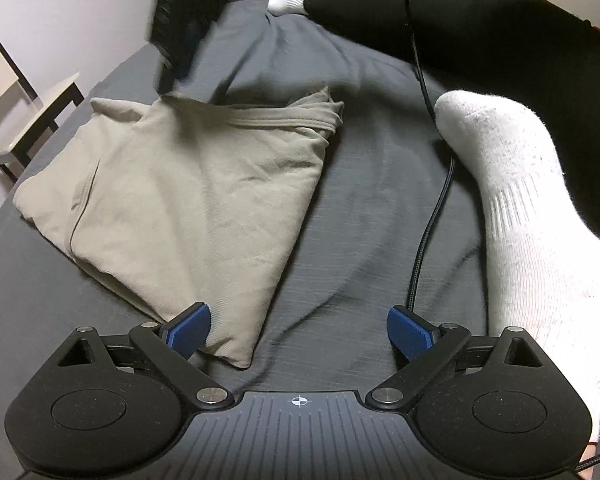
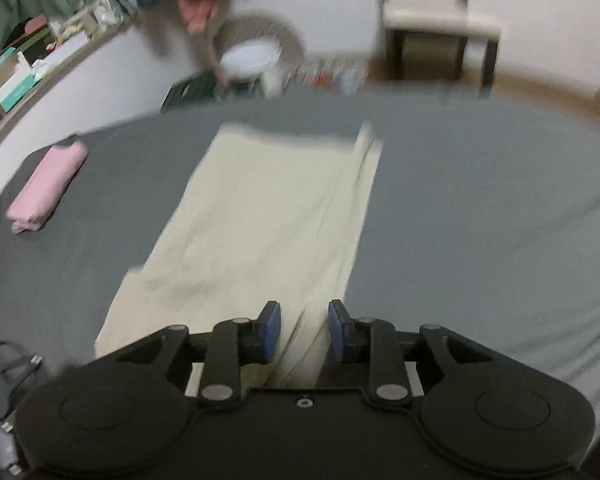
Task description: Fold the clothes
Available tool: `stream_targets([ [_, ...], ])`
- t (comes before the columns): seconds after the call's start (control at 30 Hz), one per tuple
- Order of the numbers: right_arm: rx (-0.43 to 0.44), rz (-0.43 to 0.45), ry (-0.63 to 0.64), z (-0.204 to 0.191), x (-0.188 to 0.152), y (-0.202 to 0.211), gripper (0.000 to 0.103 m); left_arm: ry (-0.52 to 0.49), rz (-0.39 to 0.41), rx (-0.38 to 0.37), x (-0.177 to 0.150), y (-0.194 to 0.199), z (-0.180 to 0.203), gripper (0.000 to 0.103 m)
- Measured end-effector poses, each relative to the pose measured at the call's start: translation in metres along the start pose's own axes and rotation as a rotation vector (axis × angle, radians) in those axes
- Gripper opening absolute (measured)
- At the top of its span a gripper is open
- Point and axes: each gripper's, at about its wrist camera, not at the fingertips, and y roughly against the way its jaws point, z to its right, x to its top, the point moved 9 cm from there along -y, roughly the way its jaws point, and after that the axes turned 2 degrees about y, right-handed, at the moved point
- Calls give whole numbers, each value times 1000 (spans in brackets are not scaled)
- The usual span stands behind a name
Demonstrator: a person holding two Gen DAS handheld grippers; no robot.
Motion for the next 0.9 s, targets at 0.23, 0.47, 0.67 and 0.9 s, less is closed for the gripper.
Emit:
stream_targets([
  [0.23, 138, -26, 712, -126, 1, -16, 45, 6, 1, 2, 3, -1, 1, 100],
  [0.47, 263, -184, 955, -159, 15, -65, 45, 8, 9, -3, 1, -2, 3, 100],
  [0.67, 376, -395, 753, -148, 30, -90, 23, 6, 16, -16, 0, -3, 5, 102],
  [0.9, 338, -233, 733, -151, 37, -69, 10, 2, 17, -12, 0, -2, 6, 102],
])
